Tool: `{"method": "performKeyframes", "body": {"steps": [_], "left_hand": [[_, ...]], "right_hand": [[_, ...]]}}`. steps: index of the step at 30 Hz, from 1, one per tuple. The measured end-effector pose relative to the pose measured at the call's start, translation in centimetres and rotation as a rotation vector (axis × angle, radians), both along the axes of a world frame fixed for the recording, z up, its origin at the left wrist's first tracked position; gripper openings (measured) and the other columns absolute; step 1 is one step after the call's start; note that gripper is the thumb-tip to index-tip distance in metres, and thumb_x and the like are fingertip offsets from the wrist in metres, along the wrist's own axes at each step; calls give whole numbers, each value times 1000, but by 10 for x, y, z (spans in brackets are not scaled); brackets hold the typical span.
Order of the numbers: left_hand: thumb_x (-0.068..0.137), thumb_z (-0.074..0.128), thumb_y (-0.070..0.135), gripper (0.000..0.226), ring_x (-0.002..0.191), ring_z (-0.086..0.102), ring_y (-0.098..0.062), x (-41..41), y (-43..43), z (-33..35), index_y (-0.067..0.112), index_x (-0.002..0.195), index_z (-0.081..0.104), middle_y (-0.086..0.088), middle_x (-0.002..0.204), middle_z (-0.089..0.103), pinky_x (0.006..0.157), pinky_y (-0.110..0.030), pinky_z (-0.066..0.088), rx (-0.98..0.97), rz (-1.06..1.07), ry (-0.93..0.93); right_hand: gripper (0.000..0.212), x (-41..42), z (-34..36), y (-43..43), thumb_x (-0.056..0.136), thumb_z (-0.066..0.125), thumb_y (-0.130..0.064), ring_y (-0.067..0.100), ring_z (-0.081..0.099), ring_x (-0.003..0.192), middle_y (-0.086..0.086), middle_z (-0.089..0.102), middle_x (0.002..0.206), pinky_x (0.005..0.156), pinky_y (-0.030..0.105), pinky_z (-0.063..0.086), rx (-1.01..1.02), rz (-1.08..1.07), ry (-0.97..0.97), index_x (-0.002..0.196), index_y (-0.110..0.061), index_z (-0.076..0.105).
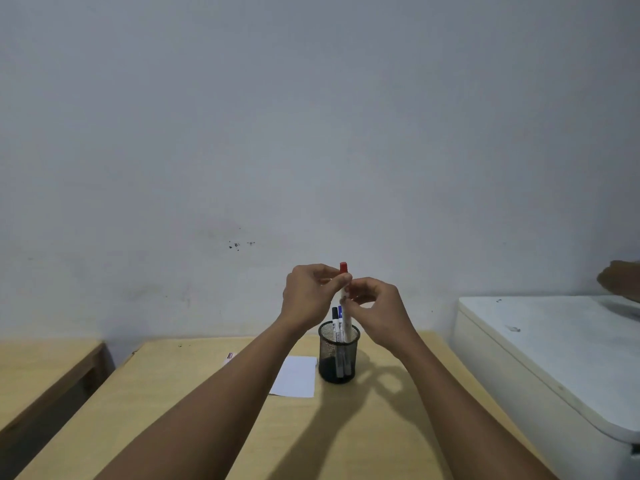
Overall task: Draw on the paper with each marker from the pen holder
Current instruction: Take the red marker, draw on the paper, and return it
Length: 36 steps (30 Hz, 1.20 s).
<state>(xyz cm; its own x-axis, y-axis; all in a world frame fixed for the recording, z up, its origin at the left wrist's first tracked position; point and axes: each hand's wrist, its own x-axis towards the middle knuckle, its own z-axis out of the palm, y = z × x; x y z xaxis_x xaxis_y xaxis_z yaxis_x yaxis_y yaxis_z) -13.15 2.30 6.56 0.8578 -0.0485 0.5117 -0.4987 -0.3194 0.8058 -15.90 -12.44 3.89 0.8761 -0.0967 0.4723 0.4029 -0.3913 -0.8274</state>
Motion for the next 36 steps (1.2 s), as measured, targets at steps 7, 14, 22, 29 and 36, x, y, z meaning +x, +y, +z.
{"method": "performKeyframes", "body": {"steps": [7, 14, 22, 29, 36], "left_hand": [[71, 67, 68, 52, 111, 63, -12, 46, 3, -45, 38, 113, 66, 16, 120, 68, 101, -54, 43, 256, 124, 78], [57, 75, 74, 101, 141, 34, -18, 62, 12, -85, 31, 143, 42, 9, 151, 44, 113, -67, 8, 757, 115, 230], [63, 79, 64, 77, 133, 46, -18, 70, 9, -96, 31, 129, 58, 10, 138, 58, 113, -68, 8, 683, 77, 244], [72, 77, 57, 64, 131, 43, -23, 72, 10, -93, 40, 130, 55, 2, 135, 48, 111, -66, 9, 699, -35, 297], [74, 76, 57, 63, 131, 42, -23, 76, 10, -95, 43, 130, 53, 1, 136, 48, 111, -67, 9, 712, -37, 281]], "right_hand": [[42, 51, -27, -11, 90, 71, -8, 13, 65, 69, -8, 67, 91, 67, 20, 51, -27, -157, -8, 126, -23, 56], [74, 88, -60, -15, 93, 64, -12, 17, 67, 82, -17, 57, 96, 89, 53, 56, -244, -208, 57, 144, -50, 27], [54, 101, -78, -12, 95, 63, -18, 19, 63, 99, -9, 63, 99, 88, 35, 27, -421, -233, 202, 140, -42, 45], [42, 110, -84, -10, 103, 48, -24, 16, 59, 110, -5, 63, 119, 92, 40, 27, -457, -244, 233, 143, -38, 53], [46, 114, -76, -7, 106, 40, -24, 21, 56, 125, -1, 61, 137, 102, 46, 30, -520, -254, 288, 148, -39, 48]]}}
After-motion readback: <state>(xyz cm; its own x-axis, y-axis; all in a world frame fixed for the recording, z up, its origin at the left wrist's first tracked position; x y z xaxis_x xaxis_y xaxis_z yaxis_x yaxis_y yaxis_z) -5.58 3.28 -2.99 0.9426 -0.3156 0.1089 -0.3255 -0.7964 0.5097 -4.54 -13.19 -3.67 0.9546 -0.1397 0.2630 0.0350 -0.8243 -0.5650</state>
